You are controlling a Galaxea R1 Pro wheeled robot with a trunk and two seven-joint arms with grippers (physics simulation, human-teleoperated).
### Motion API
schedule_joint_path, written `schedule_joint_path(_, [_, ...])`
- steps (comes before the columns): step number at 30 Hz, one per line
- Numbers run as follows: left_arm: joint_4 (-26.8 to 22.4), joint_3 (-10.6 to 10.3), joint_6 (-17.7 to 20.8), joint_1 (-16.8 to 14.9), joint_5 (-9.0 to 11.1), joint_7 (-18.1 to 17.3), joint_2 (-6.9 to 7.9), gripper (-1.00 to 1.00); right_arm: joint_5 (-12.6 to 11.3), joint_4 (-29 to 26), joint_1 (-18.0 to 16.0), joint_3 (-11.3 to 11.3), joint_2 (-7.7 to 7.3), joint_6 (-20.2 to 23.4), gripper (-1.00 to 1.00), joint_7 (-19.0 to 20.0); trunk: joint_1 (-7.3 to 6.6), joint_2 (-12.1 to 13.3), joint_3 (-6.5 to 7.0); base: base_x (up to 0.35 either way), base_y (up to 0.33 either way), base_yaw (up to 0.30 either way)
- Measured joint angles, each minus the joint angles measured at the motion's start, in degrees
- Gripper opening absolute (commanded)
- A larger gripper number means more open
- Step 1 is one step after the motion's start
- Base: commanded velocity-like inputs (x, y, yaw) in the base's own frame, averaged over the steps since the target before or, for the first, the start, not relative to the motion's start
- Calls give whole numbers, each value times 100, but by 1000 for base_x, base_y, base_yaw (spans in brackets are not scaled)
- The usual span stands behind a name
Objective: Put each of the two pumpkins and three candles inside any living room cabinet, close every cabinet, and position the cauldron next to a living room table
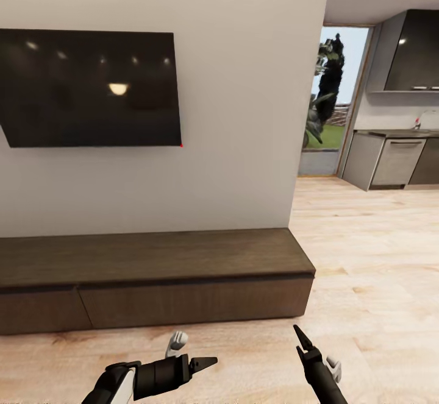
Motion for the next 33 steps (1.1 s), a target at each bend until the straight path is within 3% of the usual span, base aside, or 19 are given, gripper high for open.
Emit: schedule_joint_path(33, [9, 0, -4, 4, 5, 1, 9, 100, -1, 25, 0, 0, 9, 0, 100, 0, 725, -1324, -592, 0, 0, 0])
